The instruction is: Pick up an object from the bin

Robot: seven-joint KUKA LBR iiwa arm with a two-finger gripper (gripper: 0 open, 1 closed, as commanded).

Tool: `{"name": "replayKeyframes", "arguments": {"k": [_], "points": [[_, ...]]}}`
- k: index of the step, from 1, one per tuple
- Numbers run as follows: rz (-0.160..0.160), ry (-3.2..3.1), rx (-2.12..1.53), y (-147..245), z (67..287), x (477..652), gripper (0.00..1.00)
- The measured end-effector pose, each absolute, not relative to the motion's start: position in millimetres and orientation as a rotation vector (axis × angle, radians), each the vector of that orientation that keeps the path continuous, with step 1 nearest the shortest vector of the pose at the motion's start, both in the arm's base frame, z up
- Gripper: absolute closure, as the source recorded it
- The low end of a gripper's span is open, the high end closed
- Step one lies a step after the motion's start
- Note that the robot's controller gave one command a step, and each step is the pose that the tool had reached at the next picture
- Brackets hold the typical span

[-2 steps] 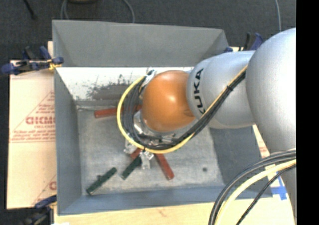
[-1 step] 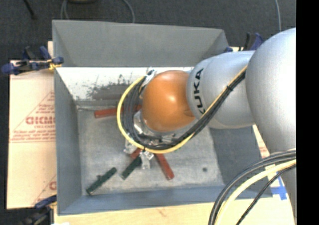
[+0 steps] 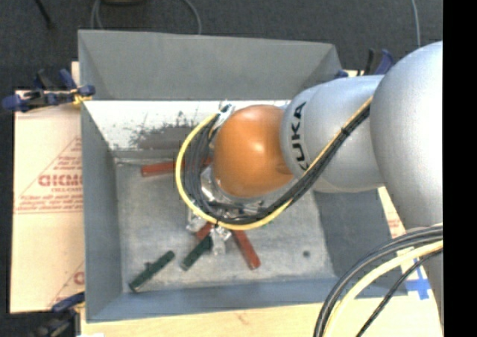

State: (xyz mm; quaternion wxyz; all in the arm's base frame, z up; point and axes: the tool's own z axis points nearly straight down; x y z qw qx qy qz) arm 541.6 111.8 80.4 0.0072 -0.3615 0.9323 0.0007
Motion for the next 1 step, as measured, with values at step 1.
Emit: {"name": "replayKeyframes", "arguments": {"k": [1], "points": [[-0.002,2.897,-1.194,115.4,114.2,546.0,1.00]]}}
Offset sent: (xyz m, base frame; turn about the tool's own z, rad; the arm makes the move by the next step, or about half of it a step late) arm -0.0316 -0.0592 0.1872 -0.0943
